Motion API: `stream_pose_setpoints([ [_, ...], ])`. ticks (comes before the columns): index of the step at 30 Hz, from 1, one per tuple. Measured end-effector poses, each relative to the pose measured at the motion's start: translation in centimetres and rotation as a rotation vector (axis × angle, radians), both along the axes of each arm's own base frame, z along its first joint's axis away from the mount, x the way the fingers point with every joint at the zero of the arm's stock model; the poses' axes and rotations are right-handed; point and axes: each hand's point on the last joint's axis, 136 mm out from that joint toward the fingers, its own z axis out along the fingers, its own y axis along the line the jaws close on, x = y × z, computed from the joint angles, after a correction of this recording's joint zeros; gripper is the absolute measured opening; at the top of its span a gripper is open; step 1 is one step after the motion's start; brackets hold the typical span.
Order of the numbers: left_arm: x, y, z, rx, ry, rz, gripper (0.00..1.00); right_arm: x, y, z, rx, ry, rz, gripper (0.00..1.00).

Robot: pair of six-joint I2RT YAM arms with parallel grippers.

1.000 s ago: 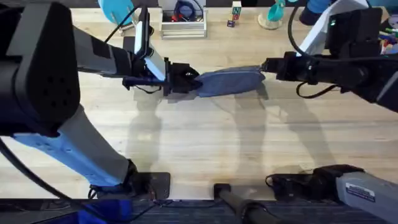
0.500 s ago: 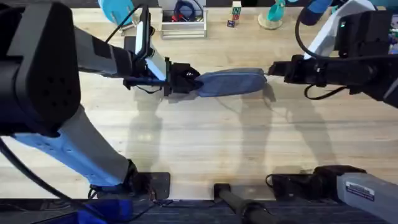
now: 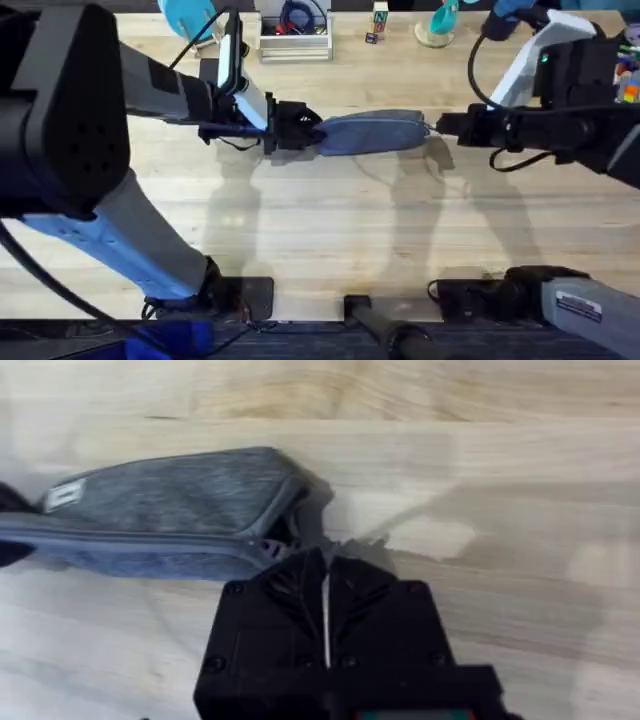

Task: Unzip the bag, pick up the pens from the table one at a time and place them inside, then zip the bag closed.

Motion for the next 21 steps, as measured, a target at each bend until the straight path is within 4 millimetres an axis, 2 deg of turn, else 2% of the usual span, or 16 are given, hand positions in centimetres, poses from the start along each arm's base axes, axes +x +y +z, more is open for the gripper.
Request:
stream_pose_setpoints([
  [12,-0.1,-0.2,0.0,-0.001,0.000,-0.006,0.041,-0.6,-1.3,-1.6,-0.081,0.014,-0.030,0.033],
  [18,0.0,-0.1,-0.1,0.004,-0.005,-0.002,0.041,-2.0,-5.4,-3.5,-0.252,0.076,-0.151,0.033],
  [21,0.0,-0.1,-0.1,0.004,-0.005,-0.002,0.041,-2.2,-6.3,-3.7,-0.298,0.080,-0.177,0.033],
])
